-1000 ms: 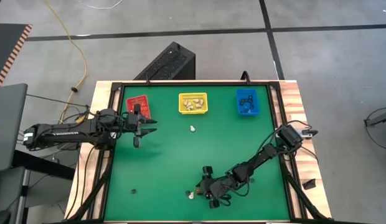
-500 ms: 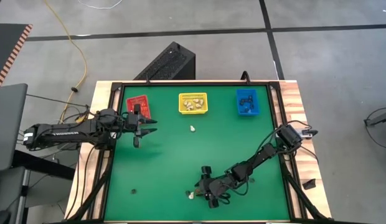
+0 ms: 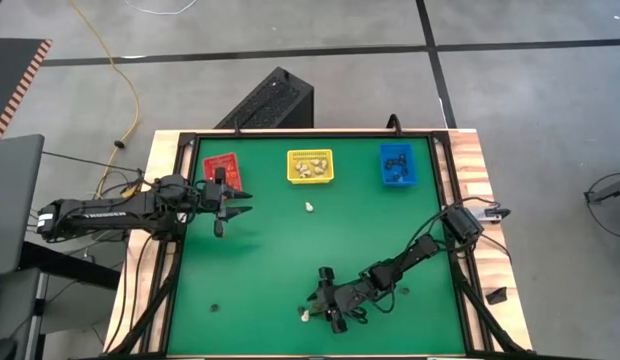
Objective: Sort Halloween decoration
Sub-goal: Put the orange flower toy into the red bin
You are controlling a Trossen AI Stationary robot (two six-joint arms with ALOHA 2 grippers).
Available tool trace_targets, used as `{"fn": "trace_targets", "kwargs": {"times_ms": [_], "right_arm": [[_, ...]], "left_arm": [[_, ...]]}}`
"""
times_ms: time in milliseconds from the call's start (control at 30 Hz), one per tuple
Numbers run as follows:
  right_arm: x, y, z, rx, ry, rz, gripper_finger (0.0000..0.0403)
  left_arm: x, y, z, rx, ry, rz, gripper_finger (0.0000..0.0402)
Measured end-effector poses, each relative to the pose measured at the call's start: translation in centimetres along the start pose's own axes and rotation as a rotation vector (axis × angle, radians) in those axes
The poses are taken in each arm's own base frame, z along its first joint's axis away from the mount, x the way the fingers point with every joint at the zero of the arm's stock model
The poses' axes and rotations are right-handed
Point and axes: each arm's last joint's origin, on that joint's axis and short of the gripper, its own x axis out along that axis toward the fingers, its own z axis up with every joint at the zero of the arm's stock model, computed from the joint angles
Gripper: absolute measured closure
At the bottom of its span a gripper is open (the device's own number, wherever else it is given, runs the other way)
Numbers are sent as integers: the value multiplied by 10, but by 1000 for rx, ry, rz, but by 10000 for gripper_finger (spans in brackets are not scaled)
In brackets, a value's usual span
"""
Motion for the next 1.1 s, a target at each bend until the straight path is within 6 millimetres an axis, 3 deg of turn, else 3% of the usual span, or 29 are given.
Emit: {"fn": "trace_targets", "kwargs": {"times_ms": [567,767,900,1100], "right_arm": [[-9,6,0,-27,57,-28,270],[-15,2,11,-96,32,-68,275],[-25,-15,29,-155,6,-132,274],[-29,-71,79,-213,-107,-274,292]], "left_arm": [[0,0,0,2,0,0,259],[0,0,0,1,0,0,259],[0,0,0,0,0,0,259],[0,0,0,1,-3,1,259]]}}
